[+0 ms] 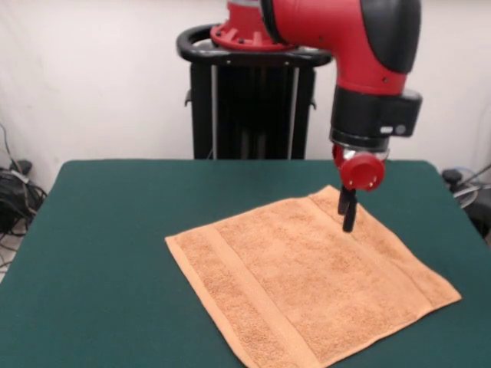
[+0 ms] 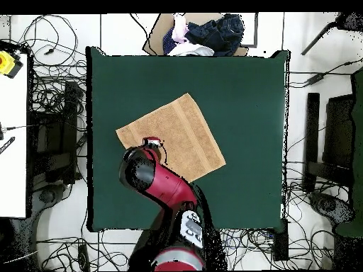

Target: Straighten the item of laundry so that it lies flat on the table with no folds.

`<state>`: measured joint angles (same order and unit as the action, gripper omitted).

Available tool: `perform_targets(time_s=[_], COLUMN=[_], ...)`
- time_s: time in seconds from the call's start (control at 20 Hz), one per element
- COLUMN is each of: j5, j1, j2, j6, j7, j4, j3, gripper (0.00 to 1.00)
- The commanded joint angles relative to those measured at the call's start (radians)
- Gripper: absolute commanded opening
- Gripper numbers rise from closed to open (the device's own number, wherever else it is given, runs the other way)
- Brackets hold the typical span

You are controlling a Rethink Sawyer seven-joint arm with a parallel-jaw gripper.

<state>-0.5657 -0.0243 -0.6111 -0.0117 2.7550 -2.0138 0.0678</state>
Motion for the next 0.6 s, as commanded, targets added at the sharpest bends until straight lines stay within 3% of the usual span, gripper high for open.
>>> perform_targets(time_s=[0.05, 0.25, 0.6], j5=[0.098, 0.093, 0.106], j1=[0.020, -0.027, -0.053], j2=[0.102, 0.123, 0.236], j6=[-0.078, -0.082, -0.148], j7=[0.100, 0.123, 0.141], j4=[-0.060, -0.048, 0.006], j3=[-0.164, -0.160, -0.196], gripper=[1.00, 1.00, 1.00])
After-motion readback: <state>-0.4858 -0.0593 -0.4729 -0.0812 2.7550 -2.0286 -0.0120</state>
